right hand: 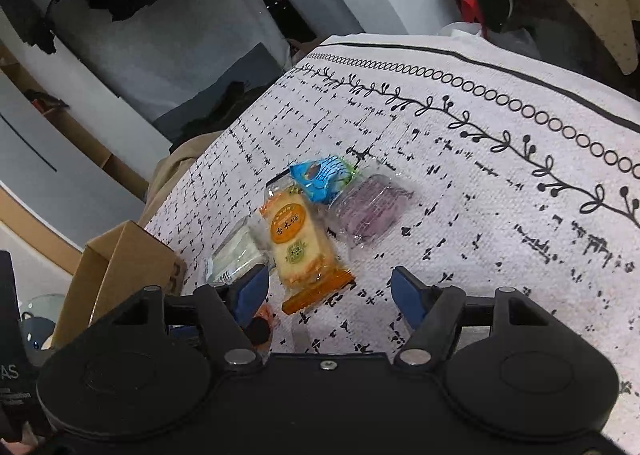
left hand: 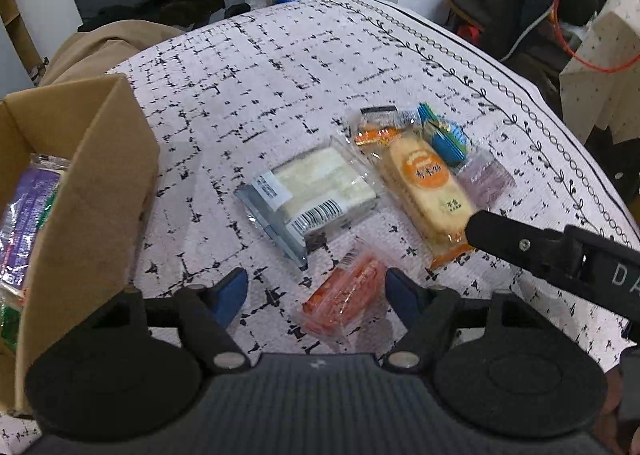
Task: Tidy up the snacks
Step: 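Grasp the orange sausage packet with the left gripper while the right reaches the yellow cake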
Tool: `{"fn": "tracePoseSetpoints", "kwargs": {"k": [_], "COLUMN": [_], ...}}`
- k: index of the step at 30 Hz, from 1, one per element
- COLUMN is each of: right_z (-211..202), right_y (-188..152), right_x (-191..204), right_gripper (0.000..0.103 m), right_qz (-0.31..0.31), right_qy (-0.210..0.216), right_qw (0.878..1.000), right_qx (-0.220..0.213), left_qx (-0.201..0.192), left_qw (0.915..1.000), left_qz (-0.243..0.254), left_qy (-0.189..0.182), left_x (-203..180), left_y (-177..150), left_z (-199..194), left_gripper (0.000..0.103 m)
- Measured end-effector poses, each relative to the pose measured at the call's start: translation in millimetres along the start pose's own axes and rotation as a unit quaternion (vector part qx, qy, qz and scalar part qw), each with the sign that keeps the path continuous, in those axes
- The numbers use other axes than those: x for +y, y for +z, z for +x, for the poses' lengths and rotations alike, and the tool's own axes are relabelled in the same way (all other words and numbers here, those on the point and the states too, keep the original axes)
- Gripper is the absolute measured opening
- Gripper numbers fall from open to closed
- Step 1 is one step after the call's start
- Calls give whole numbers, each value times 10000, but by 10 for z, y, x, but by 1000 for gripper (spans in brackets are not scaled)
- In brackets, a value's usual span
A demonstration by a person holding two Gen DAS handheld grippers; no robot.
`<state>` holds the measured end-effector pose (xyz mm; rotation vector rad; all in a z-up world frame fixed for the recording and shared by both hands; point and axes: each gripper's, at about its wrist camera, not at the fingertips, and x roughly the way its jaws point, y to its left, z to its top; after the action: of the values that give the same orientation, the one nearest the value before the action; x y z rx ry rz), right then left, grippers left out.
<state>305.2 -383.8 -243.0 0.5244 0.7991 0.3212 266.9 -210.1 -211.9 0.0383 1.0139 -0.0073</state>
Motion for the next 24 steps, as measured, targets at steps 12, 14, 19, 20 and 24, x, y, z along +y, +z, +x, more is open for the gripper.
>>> {"fn": "tracePoseSetpoints", "kwargs": {"k": [12,14,19,20,24], "right_z": [119,136,163,164,128], "right_y": [-24,-38,-62,-73,-117], "right_x": [165,202,298,311,362], "right_gripper": [68,67,54,47,40], "right_qz": [-570,-698,-995,-1044,-1207], "right_qy": [-123,-159,-348,-396,-538], "right_qw": [9983,9974,9944,9937,9912], "right_qx": [-92,-75,-58,-37,29], "left_qx": [102,136,219,229,293], "left_qw": [9997,9993,9987,9988,9984], "left_qz": [-204,-329,-448,-440,-477], "left_qy": [-132,-120,-48,-32,-37], "left_x": [13,58,127,131,158], "left_y": [-5,-14,-35,-45,-79], "left_z": [-25,-36,-57,-65,-76], "left_gripper": [24,23,23,23,23]}}
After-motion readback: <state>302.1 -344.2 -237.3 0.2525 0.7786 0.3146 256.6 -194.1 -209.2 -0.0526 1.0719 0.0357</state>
